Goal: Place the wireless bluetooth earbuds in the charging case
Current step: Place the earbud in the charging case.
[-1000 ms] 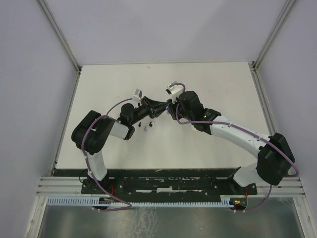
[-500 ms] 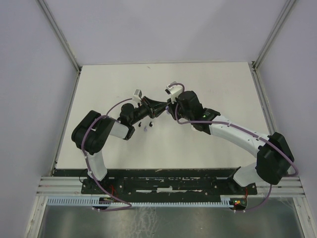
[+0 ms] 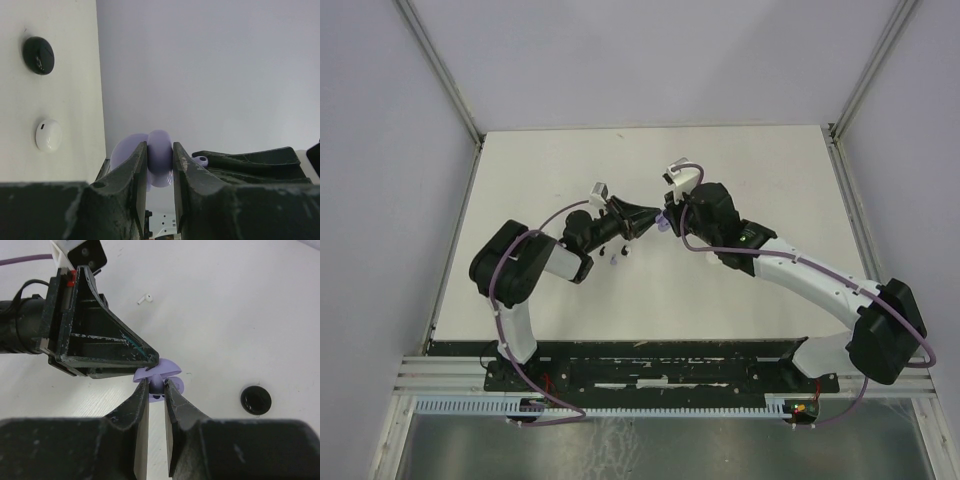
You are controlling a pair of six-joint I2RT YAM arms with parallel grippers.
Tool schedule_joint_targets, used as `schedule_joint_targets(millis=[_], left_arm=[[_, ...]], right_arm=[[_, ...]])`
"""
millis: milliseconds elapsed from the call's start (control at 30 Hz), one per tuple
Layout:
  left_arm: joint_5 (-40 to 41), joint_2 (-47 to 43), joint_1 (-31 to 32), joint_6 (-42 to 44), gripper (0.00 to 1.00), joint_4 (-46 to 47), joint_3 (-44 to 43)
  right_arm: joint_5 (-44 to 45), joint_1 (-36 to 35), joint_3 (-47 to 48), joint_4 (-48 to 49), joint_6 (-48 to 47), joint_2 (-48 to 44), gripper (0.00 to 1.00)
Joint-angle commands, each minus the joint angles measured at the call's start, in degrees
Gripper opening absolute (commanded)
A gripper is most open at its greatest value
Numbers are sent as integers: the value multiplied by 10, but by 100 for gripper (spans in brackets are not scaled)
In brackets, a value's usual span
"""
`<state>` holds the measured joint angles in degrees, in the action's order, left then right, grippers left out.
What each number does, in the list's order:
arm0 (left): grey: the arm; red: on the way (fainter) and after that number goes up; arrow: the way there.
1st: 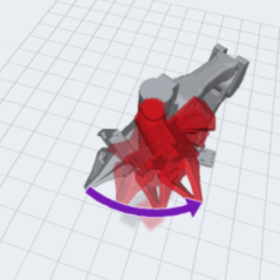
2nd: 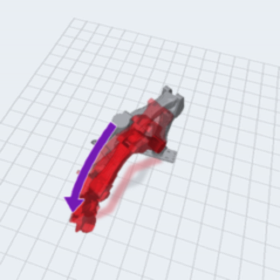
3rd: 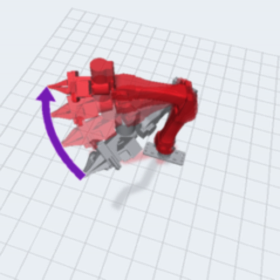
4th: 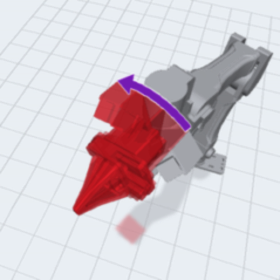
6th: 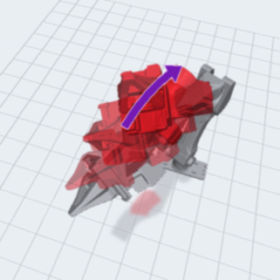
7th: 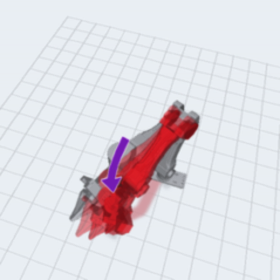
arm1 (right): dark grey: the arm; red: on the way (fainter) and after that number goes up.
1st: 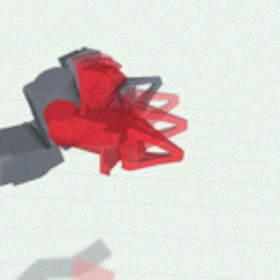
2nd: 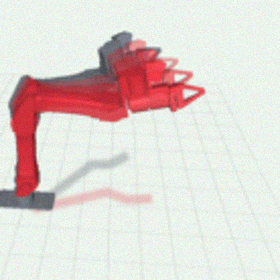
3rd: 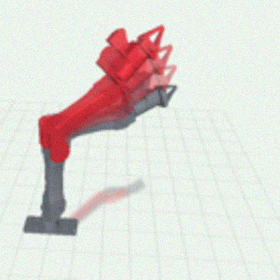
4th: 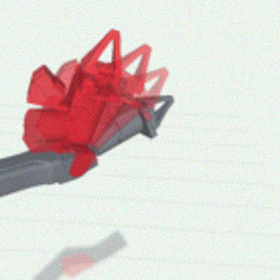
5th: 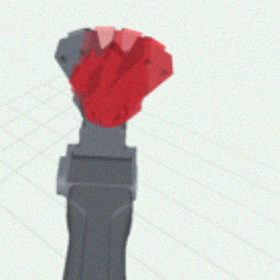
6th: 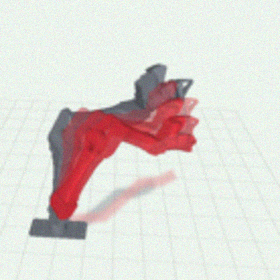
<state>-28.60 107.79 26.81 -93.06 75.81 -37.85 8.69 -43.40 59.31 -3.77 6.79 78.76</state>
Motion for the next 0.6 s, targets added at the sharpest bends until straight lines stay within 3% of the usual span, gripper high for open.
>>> schedule_joint_targets(millis=[0, 567], left_arm=[[-1, 18, 3, -25, 3, 48, -14], [6, 11, 3, -34, 3, 59, -10]], right_arm=[[19, 0, 0, 34, 3, -21, 18], [35, 0, 5, 15, -3, -9, 17]])
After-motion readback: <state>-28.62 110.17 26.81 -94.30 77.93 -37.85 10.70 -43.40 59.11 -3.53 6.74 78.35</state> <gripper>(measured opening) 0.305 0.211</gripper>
